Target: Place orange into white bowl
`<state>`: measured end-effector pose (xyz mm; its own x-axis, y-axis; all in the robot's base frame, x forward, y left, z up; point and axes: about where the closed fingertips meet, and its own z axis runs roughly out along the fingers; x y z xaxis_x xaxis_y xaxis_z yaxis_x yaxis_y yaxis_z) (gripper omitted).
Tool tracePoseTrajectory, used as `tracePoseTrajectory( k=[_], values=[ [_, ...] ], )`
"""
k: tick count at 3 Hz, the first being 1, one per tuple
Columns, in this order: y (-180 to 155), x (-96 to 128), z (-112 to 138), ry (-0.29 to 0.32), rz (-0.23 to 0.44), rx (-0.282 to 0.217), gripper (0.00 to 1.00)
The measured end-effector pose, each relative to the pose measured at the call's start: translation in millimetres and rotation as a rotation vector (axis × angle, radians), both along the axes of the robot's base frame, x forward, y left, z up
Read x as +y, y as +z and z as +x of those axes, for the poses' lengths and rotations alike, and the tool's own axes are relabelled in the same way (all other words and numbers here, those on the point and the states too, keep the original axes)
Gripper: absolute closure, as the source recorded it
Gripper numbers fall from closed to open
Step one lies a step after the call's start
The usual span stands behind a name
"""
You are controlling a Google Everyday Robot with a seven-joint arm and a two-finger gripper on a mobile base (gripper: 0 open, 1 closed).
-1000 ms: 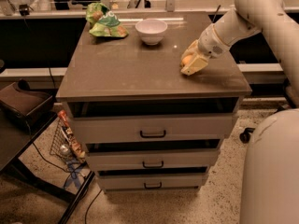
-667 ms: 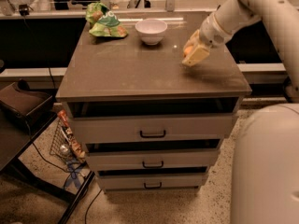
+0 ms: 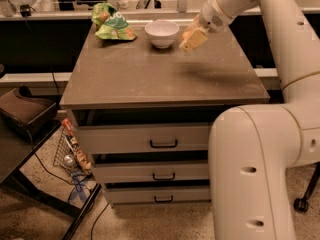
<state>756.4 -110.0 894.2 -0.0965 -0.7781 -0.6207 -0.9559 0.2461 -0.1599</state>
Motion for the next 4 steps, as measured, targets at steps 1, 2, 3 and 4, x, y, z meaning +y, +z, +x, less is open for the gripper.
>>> tracePoseTrajectory(
  k=[1, 2, 3, 4],
  values=[
    [33.0, 23.4, 31.4, -0.059, 0.159, -0.087, 1.0],
    [45.5, 25.3, 38.4, -0.072, 0.177, -0.128, 1.0],
    [43.9, 25.9, 37.9, -0.069, 0.176, -0.123, 1.0],
    [36.3, 32.8, 52.4, -0.096, 0.2, -0.13, 1.0]
  ],
)
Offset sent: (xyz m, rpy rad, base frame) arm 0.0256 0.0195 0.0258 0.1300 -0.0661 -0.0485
